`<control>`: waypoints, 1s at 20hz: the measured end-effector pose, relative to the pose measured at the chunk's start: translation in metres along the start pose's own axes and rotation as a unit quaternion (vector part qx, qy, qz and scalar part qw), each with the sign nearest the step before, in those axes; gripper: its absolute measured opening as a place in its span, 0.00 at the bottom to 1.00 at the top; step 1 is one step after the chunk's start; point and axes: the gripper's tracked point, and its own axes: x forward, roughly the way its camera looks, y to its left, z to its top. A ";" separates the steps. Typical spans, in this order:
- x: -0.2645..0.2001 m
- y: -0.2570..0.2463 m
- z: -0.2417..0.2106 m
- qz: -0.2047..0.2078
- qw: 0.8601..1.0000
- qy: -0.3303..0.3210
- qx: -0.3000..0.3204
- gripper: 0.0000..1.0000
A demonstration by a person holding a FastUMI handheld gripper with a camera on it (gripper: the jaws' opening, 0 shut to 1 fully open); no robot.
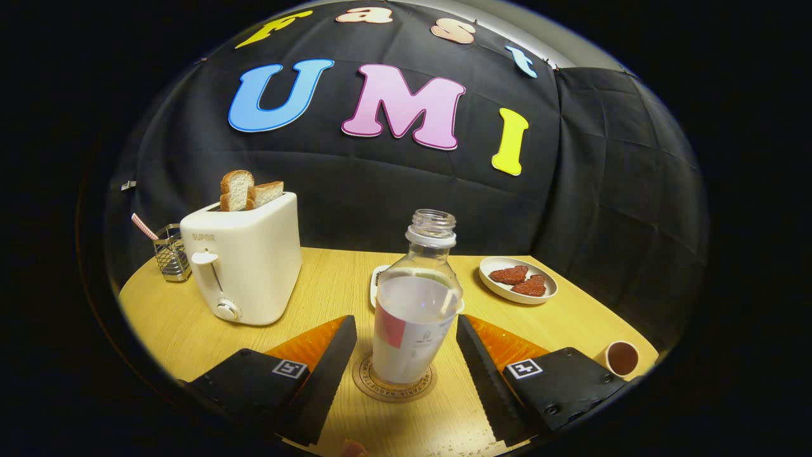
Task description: Take the bottle from table, then pour the juice into the cup, finally place the bottle on the coaster
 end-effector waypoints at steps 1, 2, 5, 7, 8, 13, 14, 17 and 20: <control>-0.010 -0.001 0.001 0.003 1.000 -0.002 -0.004 0.98; -0.022 -0.001 0.005 0.008 1.000 -0.008 -0.008 0.98; -0.064 -0.006 0.027 0.018 0.999 -0.038 -0.005 0.98; -0.094 -0.005 0.047 0.039 0.997 -0.060 0.016 0.98; -0.110 -0.005 0.056 0.051 0.996 -0.066 0.033 0.97; -0.180 -0.025 0.100 0.070 0.991 -0.102 0.058 0.97; -0.191 -0.029 0.106 0.071 0.990 -0.106 0.057 0.97; -0.227 -0.042 0.130 0.080 0.987 -0.125 0.058 0.97; -0.257 -0.058 0.146 0.077 0.987 -0.135 0.031 0.97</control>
